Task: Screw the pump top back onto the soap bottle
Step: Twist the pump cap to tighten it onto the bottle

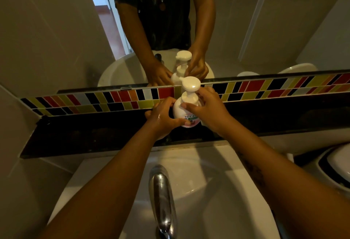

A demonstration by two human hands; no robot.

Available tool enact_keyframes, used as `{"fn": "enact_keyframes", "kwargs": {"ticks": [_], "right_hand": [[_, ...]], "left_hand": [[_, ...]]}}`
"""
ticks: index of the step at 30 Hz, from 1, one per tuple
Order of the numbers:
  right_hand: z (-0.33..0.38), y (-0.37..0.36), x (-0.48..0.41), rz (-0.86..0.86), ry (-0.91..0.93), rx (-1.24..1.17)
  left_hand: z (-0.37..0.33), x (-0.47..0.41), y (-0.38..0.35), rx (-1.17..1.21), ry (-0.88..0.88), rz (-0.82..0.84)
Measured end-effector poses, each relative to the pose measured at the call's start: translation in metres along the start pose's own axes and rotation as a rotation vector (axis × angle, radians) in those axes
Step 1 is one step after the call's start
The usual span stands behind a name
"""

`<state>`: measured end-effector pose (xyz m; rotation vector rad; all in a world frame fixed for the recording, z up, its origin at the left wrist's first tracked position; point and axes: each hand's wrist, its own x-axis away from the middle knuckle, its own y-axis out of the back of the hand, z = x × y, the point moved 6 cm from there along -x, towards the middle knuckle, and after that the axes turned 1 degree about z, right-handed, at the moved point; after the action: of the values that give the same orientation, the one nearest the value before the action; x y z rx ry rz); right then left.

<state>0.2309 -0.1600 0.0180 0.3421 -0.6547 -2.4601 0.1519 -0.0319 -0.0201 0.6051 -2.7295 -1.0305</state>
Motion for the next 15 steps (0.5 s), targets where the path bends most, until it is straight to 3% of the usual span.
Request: {"fn": "enact_keyframes", "kwargs": {"ticks": [4, 7, 10, 12, 15], "right_hand": [[-0.007, 0.005, -0.002, 0.005, -0.013, 0.003], [-0.007, 0.007, -0.006, 0.141, -0.030, -0.093], [-0.001, 0.004, -0.008, 0.265, 0.017, -0.039], [0.000, 0.003, -0.009, 0.213, 0.016, -0.044], [-0.001, -0.002, -0.006, -0.049, -0.001, -0.021]], "left_hand": [[0.001, -0.004, 0.000, 0.065, 0.001, 0.091], [0.000, -0.008, 0.003, 0.056, -0.024, 0.154], [0.000, -0.011, 0.004, 0.057, -0.019, 0.200], [0.000, -0.010, 0.004, 0.078, -0.015, 0.203], [0.001, -0.003, -0.002, 0.030, -0.002, 0.087]]}}
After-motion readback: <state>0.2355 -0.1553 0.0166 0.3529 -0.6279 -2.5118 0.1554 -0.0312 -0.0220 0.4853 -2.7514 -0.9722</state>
